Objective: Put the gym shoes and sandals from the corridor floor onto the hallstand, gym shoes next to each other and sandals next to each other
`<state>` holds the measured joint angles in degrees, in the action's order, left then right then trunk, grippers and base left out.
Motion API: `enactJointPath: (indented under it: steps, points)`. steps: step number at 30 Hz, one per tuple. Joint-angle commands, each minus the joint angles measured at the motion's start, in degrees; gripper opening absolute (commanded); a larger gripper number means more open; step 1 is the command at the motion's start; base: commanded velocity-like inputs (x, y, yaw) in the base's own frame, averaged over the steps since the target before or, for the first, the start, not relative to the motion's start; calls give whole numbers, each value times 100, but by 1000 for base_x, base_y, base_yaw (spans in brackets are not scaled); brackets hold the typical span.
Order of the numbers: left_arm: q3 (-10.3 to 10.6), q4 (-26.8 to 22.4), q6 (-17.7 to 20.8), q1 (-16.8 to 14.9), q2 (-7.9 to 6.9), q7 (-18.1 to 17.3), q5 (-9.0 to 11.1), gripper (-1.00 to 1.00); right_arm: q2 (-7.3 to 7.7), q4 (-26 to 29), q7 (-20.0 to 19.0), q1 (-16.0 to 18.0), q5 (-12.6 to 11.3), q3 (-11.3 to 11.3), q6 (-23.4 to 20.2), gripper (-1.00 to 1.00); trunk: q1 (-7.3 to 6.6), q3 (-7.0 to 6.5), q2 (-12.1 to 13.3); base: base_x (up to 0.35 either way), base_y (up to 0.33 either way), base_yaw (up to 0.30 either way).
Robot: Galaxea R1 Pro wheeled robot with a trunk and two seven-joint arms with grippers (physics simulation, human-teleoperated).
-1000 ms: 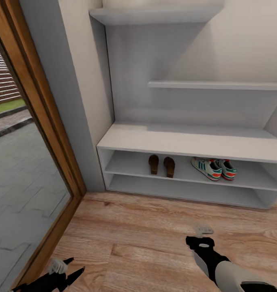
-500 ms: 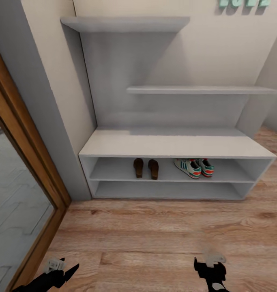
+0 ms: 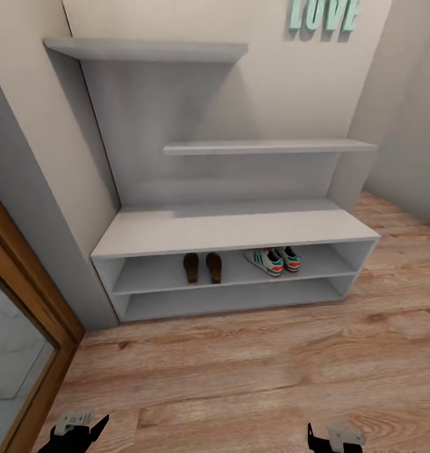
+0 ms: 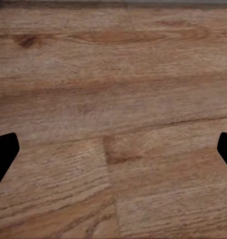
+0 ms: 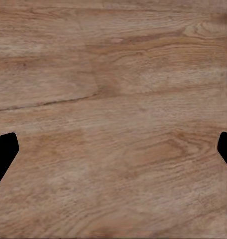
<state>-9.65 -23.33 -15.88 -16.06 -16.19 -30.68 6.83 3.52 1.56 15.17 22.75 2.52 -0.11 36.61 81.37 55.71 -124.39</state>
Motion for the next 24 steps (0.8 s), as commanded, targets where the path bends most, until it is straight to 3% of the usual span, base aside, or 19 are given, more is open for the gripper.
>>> enactJointPath:
  steps: [1, 9, 10, 13, 19, 23, 24]
  points:
    - [-20, 43, -8, -2, 15, 65, 38, 100, 1, -6, 30, -35, 27, 2, 57, 100, -23, -18, 40, 0, 0, -277]
    - [-13, 352, -118, -2, 171, 883, 16, 100, 17, -9, 30, -308, 27, 1, 479, 100, -199, -198, 361, 0, 0, -277]
    - [-12, 460, -210, -2, 199, 1139, 24, 100, 26, -9, 33, -420, 25, 1, 587, 100, -221, -221, 401, 0, 0, -277]
    - [-11, 658, -378, -2, 227, 1434, 41, 100, 31, -7, 41, -534, 22, 2, 658, 100, -287, -289, 521, 0, 0, -277]
    - [-14, 995, -669, -2, 316, 1799, 60, 100, 33, -7, 46, -599, 23, 2, 691, 100, -419, -427, 762, 0, 0, -274]
    - [-14, 1173, -791, -2, 429, 2041, 56, 100, 32, -6, 43, -613, 27, 2, 689, 100, -507, -520, 922, 0, 0, -268]
    - [1, 1288, -845, -2, 566, 2289, 23, 100, 23, -9, 46, -619, 28, 2, 684, 100, -529, -543, 962, 0, 0, -265]
